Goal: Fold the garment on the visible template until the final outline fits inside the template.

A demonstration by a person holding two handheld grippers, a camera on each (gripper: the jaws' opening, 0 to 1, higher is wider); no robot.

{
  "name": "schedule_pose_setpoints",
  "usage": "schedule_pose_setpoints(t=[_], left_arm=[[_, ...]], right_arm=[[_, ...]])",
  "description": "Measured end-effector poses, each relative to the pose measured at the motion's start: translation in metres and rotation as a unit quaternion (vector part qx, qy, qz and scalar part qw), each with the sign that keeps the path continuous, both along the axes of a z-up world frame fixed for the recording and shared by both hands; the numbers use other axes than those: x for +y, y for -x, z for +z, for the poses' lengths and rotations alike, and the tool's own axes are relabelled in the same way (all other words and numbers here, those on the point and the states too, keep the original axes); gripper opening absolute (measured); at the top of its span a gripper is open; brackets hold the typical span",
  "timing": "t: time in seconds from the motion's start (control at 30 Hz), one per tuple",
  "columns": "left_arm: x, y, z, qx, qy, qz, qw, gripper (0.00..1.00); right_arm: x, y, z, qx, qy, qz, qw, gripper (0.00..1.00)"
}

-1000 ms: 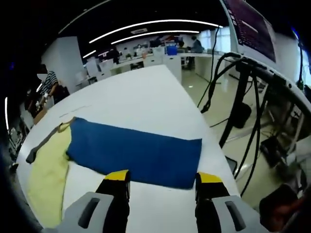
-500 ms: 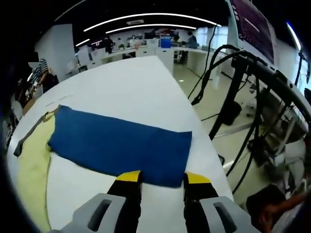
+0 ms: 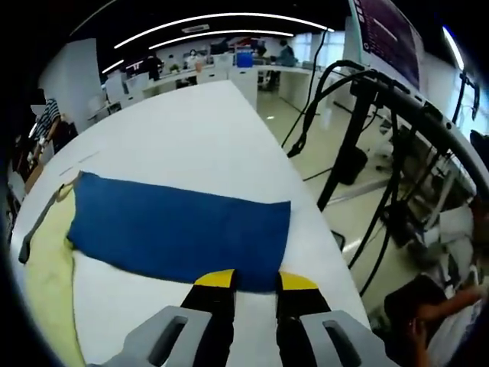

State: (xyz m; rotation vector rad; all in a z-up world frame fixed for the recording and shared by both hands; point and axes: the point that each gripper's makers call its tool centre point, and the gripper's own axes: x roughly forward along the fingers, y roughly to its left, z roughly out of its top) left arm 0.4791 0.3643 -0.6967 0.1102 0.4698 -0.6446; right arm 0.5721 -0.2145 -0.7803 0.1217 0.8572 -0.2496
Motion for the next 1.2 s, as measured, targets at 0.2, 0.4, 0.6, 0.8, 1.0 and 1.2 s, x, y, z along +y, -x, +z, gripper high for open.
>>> schedule_pose_setpoints(t=[0.2,0.4,0.6,0.8,1.0,1.2], left_arm=[[0.002,0.001,0.000,0.000,0.000,0.001,1.0000,0.95],[0.003,0.002,0.001,0.000,-0.001,0.001,1.0000,0.96],[0.004,0.002,0.000,0.001,-0.002,-0.001,1.0000,0.96],[0.005,0.002,0.001,0.000,-0.004,-0.002,1.0000,0.97],[0.005,0.001,-0.001,0.004,-0.004,-0.006,1.0000,0.97],[0.001,0.001,0.000,0.005,0.002,-0.008,1.0000,0.97]], right_arm=[[-0.004,0.000,-0.001,0.006,0.001,-0.001,1.0000,0.06],[0.000,-0.001,-0.001,0.011,0.004,0.005,0.9999,0.00],[0.001,-0.001,0.002,0.007,0.002,0.006,1.0000,0.00],[0.000,-0.005,0.014,-0.016,0.006,0.001,0.9999,0.00],[0.007,-0.012,0.028,-0.041,0.010,0.016,0.9990,0.00],[0.019,-0.022,0.043,-0.066,0.007,0.032,0.9973,0.00]])
